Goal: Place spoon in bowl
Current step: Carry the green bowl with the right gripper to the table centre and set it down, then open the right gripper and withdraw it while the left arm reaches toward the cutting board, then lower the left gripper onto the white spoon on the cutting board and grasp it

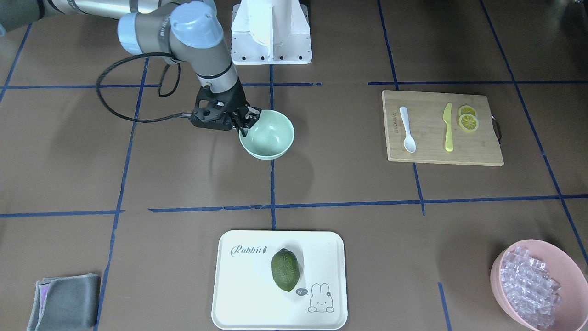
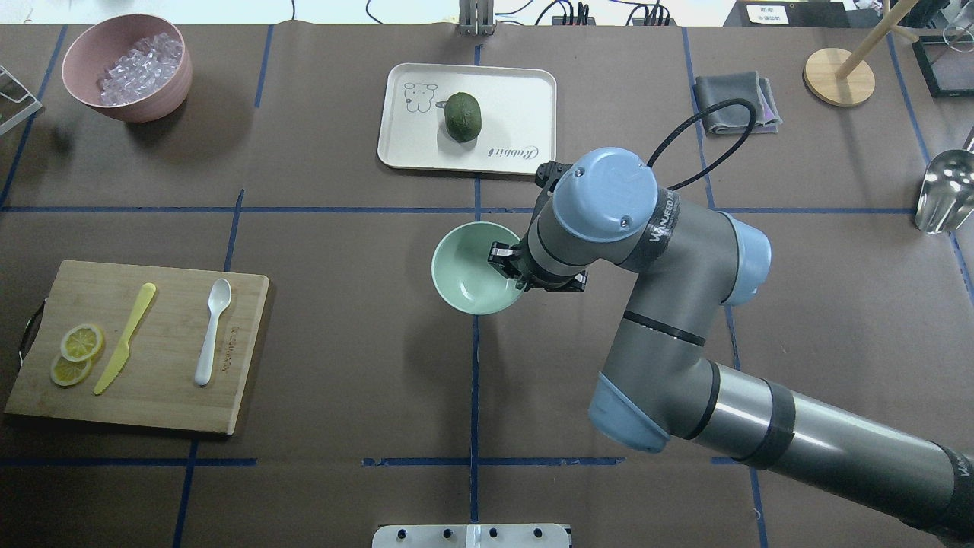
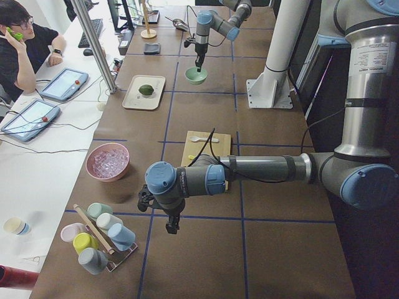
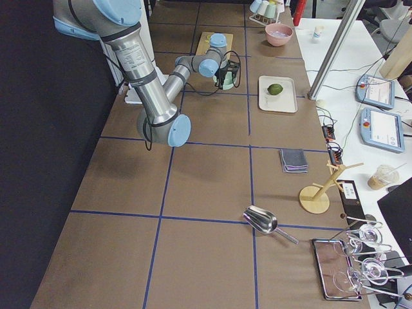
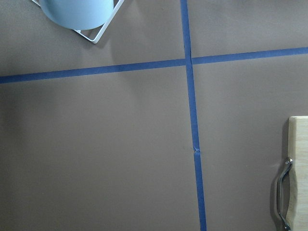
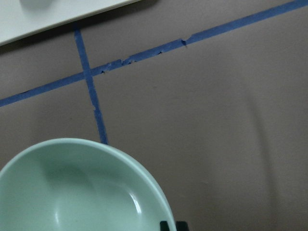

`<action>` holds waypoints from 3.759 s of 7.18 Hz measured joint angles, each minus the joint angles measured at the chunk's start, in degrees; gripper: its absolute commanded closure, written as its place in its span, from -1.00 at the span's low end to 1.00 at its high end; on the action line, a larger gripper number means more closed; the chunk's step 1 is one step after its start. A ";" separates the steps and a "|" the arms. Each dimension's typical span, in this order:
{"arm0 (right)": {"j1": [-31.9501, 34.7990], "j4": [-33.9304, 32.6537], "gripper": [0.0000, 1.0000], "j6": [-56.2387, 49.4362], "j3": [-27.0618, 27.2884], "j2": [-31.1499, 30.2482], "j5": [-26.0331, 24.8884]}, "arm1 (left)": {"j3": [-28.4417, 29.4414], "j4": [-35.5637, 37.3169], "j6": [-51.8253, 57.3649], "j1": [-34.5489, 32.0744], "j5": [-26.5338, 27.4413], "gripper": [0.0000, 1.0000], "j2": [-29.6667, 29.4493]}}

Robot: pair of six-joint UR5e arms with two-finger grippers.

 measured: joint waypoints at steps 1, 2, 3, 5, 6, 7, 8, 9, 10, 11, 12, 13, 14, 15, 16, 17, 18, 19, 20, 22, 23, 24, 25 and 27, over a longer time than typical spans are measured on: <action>-0.44 2.33 0.96 0.26 -2.65 0.87 -0.66 | 0.00 0.00 0.01 0.00 0.00 -1.00 0.02; -0.78 3.77 0.95 0.48 -4.52 1.61 -0.90 | 0.00 0.00 0.01 0.00 0.00 -1.00 0.03; -1.29 4.32 0.91 0.58 -5.41 1.95 -0.99 | 0.00 0.00 0.01 0.00 0.00 -1.00 0.03; -2.34 4.55 0.32 0.61 -6.09 1.97 -1.07 | 0.00 0.00 -0.01 0.00 0.00 -1.00 0.03; -2.53 4.62 0.29 0.55 -6.12 1.88 -1.04 | 0.00 0.00 -0.03 0.00 0.00 -1.00 0.03; -2.45 4.68 0.26 0.49 -6.00 1.80 -1.02 | 0.00 0.00 -0.03 0.00 0.00 -1.00 0.03; -2.16 4.71 -0.99 0.44 -5.76 1.71 -0.99 | 0.00 0.00 -0.06 0.00 0.00 -1.00 0.03; -1.79 4.72 -1.00 0.40 -5.56 1.59 -0.97 | 0.00 0.00 -0.07 0.00 0.00 -1.00 0.02; -1.55 4.72 -1.00 0.38 -5.28 1.46 -0.99 | -0.07 -0.02 -0.07 0.00 0.00 -1.00 -0.02; -1.30 4.72 -1.00 0.35 -4.73 1.45 -0.93 | -0.71 -0.11 -0.08 0.00 0.02 -1.00 -0.04; -0.89 4.69 -1.00 0.29 -3.81 1.30 -0.73 | -2.49 -0.49 -0.14 0.14 0.10 -1.00 -0.07; -0.23 4.65 -1.00 0.11 -2.60 1.04 -0.26 | -5.31 -1.37 -1.16 0.68 0.13 -1.00 -0.11; 0.97 4.54 -1.00 -0.15 -1.27 0.81 0.54 | -8.96 -2.20 -4.76 2.44 0.18 -1.00 -0.11; 2.62 3.92 -1.00 -0.27 0.00 0.44 1.15 | -13.07 -2.62 -10.91 5.57 0.38 -1.00 -0.10; 4.38 2.61 -1.00 -0.36 0.83 -0.21 1.49 | -17.31 -2.83 -18.27 9.30 0.49 -0.99 -0.12; 6.06 0.49 -1.00 -1.27 1.89 -1.13 1.71 | -21.30 -3.22 -25.78 13.30 0.75 -0.99 -0.13; 7.59 -3.12 -1.00 -4.87 3.90 -2.39 1.82 | -24.30 -5.28 -33.95 17.79 1.83 -0.99 -0.19; 9.50 -8.07 -1.00 -11.33 6.58 -3.63 1.96 | -25.98 -10.33 -44.36 23.42 4.63 -0.99 -0.29; 12.18 -12.04 -1.00 -17.87 8.46 -4.49 3.31 | -26.58 -15.40 -53.85 28.99 8.37 -0.99 -0.43; 21.33 -15.33 -1.00 -31.10 9.96 -7.50 12.02 | -27.34 -20.61 -68.16 41.02 18.19 -0.98 -0.79; 25.41 -15.70 -1.00 -37.33 10.59 -10.04 15.24 | -27.46 -21.41 -72.30 46.30 22.86 -0.95 -0.88; 28.75 -15.89 -1.00 -42.98 11.00 -12.49 17.24 | -27.22 -22.25 -75.58 51.09 26.88 -0.93 -1.14; 31.59 -15.94 -1.00 -47.59 11.11 -14.51 19.09 | -26.45 -23.29 -78.34 54.99 29.99 -0.92 -1.59; 34.19 -15.73 -1.00 -51.82 11.10 -16.72 21.05 | -23.82 -24.18 -80.15 59.04 33.12 -0.85 -2.23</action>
